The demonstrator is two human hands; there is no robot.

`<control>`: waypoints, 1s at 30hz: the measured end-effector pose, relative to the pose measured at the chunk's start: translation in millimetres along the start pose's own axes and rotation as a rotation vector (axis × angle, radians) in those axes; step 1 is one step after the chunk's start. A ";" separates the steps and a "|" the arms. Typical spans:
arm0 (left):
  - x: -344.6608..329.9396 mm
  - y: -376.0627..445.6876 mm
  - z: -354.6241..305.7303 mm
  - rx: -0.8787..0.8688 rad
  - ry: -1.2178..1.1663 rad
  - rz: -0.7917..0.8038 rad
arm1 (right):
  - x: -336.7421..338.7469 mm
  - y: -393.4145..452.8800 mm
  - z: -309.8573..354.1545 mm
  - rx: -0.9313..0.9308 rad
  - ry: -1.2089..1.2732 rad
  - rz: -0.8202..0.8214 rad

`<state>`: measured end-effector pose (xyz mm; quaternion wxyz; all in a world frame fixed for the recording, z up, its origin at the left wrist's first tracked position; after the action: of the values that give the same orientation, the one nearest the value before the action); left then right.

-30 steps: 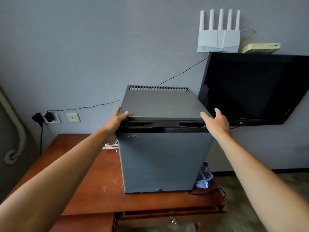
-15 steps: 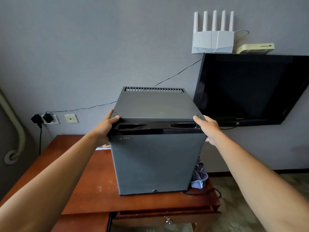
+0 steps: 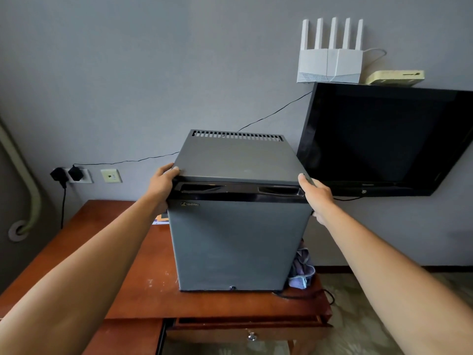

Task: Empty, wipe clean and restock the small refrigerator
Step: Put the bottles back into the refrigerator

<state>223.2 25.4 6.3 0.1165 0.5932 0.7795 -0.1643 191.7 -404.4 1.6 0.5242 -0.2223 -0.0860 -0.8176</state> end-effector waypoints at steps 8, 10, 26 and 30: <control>-1.1 3.0 2.6 0.046 -0.029 0.031 | 1.8 5.2 -1.0 0.027 0.019 -0.035; -1.7 4.4 3.6 0.058 -0.032 0.042 | 2.7 7.7 -2.4 0.030 0.010 -0.039; -3.8 -17.5 -5.8 -0.085 0.181 -0.025 | 10.1 -3.4 2.0 0.036 -0.064 0.048; -4.9 -41.0 -23.8 -0.363 0.738 -0.087 | 23.2 -24.1 -4.2 0.101 -0.330 -0.031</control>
<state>185.3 20.5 34.8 -0.0752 0.5487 0.8095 0.1950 160.8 -414.5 10.6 0.5007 -0.3257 -0.2152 -0.7726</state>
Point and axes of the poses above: each hand's wrist, its own y-axis towards the middle knuckle, its own x-axis out of the back of the hand, z = x × y, the point moved 7 cm from there along y, towards the middle knuckle, and after that the axes turned 14 degrees about -y, right-handed, at the moved point
